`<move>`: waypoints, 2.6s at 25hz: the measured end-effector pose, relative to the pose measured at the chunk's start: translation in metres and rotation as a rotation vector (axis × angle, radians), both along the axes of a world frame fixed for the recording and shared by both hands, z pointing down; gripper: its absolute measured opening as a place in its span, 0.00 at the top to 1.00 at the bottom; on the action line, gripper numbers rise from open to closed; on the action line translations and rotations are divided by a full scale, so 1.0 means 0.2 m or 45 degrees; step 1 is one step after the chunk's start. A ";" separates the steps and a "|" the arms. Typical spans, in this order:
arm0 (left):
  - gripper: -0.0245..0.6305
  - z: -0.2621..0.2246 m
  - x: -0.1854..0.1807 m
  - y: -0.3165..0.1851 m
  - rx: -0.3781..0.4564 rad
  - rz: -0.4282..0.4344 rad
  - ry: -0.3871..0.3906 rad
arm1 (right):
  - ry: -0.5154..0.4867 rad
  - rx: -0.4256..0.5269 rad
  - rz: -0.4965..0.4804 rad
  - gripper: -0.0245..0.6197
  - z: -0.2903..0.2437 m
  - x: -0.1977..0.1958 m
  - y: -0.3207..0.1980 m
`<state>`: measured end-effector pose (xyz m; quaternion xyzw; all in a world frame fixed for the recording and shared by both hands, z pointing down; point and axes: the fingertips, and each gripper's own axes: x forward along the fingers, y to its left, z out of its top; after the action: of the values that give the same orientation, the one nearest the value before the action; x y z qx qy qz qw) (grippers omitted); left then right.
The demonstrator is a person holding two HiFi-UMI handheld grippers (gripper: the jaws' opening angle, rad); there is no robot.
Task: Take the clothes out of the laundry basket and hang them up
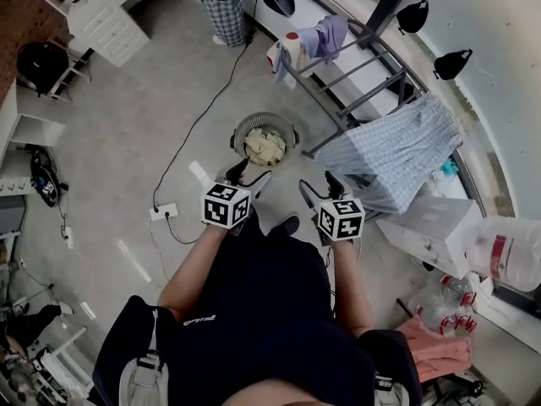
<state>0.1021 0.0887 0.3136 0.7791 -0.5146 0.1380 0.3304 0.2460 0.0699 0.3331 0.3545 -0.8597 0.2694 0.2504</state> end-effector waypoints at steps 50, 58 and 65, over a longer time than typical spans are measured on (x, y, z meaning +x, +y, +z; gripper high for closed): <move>0.52 2.47 -0.92 -0.57 -0.401 -0.191 0.156 | 0.591 -0.379 -0.695 0.57 3.57 -1.10 -0.96; 0.52 2.75 -0.91 -0.76 -0.351 -0.227 0.268 | 0.697 -0.422 -0.821 0.62 4.18 -1.03 -1.03; 0.52 2.85 -0.86 -0.72 -0.383 -0.211 0.392 | 0.802 -0.378 -1.046 0.62 4.50 -1.09 -1.02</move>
<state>-0.0709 -0.0560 0.8827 0.6880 -0.4939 0.0649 0.5277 0.0272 -0.1347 1.2335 0.0134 -0.7636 0.1485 0.6282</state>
